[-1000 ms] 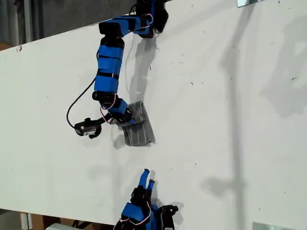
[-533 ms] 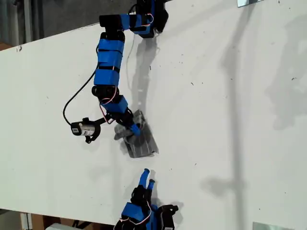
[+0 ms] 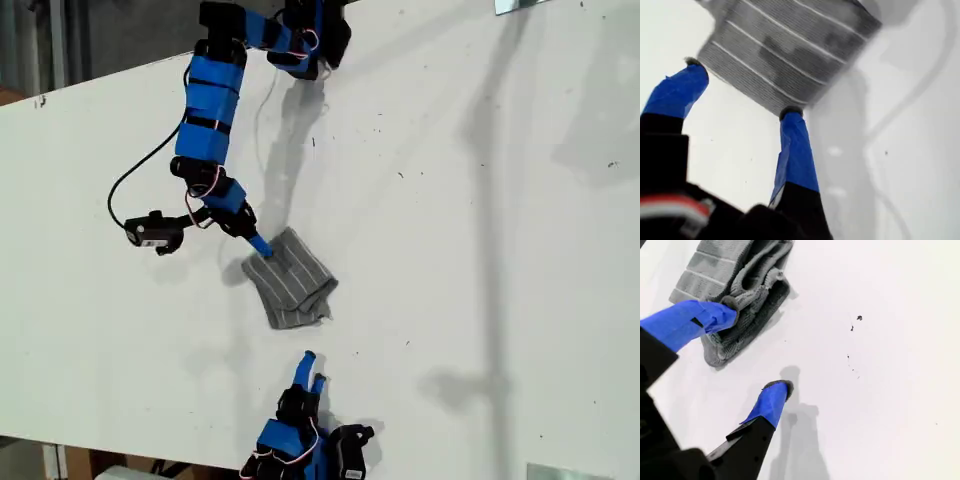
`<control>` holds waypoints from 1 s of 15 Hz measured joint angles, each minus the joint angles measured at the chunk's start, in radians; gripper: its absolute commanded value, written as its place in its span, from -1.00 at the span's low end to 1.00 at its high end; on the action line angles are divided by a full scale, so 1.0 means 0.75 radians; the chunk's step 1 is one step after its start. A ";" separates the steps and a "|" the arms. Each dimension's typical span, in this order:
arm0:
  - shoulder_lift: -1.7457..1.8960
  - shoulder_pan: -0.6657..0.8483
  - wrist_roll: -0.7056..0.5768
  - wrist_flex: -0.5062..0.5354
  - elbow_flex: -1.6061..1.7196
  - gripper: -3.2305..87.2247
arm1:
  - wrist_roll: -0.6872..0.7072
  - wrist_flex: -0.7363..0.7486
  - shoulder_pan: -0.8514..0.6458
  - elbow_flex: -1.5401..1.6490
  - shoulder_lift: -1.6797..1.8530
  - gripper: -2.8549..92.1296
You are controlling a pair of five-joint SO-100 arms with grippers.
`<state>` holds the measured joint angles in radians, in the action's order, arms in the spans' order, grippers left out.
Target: Grasp corners of a square towel and fold twice.
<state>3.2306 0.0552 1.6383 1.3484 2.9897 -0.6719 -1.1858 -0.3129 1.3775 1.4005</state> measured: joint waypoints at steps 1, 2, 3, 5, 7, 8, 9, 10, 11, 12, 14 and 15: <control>0.004 0.000 0.000 0.000 0.000 -0.32 | -0.096 -0.012 -0.002 0.160 0.051 -0.16; 0.016 0.002 -0.004 0.004 0.000 -0.32 | -0.196 -0.022 0.033 0.311 0.131 -0.16; 0.037 0.002 -0.018 0.010 0.000 -0.32 | -0.335 -0.053 0.084 0.470 0.243 -0.15; 0.106 0.027 -0.061 0.014 0.018 -0.32 | -0.699 -0.031 0.282 0.863 0.569 -0.11; 0.198 0.057 -0.086 0.012 0.063 -0.35 | -0.998 0.129 0.544 1.297 0.963 -0.09; 0.268 0.061 -0.102 -0.010 0.139 -0.36 | -1.125 0.254 0.652 1.534 1.199 -0.09; 0.288 0.065 -0.245 -0.027 0.149 -0.39 | -1.252 0.278 0.773 1.722 1.405 -0.14; 0.305 0.043 -0.413 -0.035 0.153 -0.41 | -1.338 0.260 0.851 1.786 1.511 -0.25; 0.311 -0.002 -0.491 -0.035 0.157 -0.43 | -1.379 0.245 0.892 1.808 1.563 -0.32; 0.311 -0.053 -0.552 -0.035 0.164 -0.44 | -1.395 0.237 0.924 1.822 1.589 -0.34; 0.311 -0.088 -0.744 -0.035 0.166 -0.48 | -1.415 0.229 0.910 1.851 1.638 -0.34; 0.311 -0.088 -0.763 -0.041 0.166 -0.49 | -1.426 0.229 0.912 1.871 1.667 -0.34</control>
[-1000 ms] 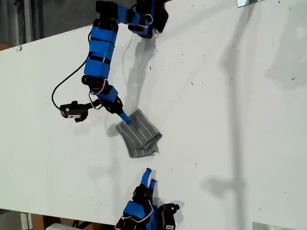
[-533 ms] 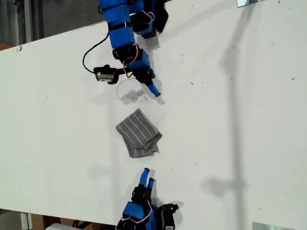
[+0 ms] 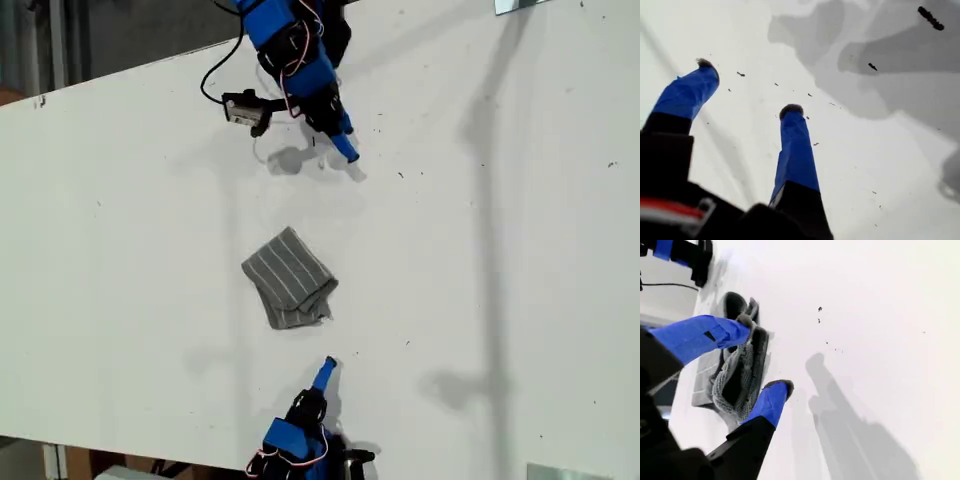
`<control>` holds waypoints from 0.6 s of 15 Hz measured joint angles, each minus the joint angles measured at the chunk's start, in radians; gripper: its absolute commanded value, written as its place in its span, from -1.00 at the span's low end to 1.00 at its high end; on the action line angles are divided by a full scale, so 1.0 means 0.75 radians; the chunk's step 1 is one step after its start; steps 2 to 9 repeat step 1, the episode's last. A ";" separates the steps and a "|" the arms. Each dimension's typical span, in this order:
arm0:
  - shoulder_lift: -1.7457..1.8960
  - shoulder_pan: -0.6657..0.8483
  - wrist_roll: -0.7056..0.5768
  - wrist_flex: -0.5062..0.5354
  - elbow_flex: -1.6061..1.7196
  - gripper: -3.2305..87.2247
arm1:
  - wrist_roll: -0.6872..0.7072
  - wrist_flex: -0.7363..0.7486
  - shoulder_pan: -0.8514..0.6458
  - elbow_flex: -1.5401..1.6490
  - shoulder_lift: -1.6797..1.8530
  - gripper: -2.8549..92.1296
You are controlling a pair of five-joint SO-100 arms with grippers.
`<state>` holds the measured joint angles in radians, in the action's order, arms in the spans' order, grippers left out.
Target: Grasp corners of a square towel and fold twice.
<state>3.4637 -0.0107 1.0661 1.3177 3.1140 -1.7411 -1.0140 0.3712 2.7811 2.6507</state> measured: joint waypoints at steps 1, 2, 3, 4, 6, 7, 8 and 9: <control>0.000 0.000 -0.010 0.000 0.000 -0.50 | -0.031 -0.008 0.004 0.035 0.033 -0.36; 0.000 0.000 -0.010 0.000 0.000 -0.50 | -0.031 -0.008 0.004 0.035 0.033 -0.36; 0.000 0.000 -0.010 0.000 0.000 -0.50 | -0.031 -0.008 0.004 0.035 0.033 -0.36; 0.000 0.000 -0.010 0.000 0.000 -0.50 | -0.031 -0.008 0.004 0.035 0.033 -0.36; 0.000 0.000 -0.010 0.000 0.000 -0.50 | -0.031 -0.008 0.004 0.035 0.033 -0.36; 0.000 0.000 -0.010 0.000 0.000 -0.50 | -0.031 -0.008 0.004 0.035 0.033 -0.36; 0.000 0.000 -0.010 0.000 0.000 -0.50 | -0.031 -0.008 0.004 0.035 0.033 -0.36; 0.000 0.000 -0.010 0.000 0.000 -0.50 | -0.031 -0.008 0.004 0.035 0.033 -0.36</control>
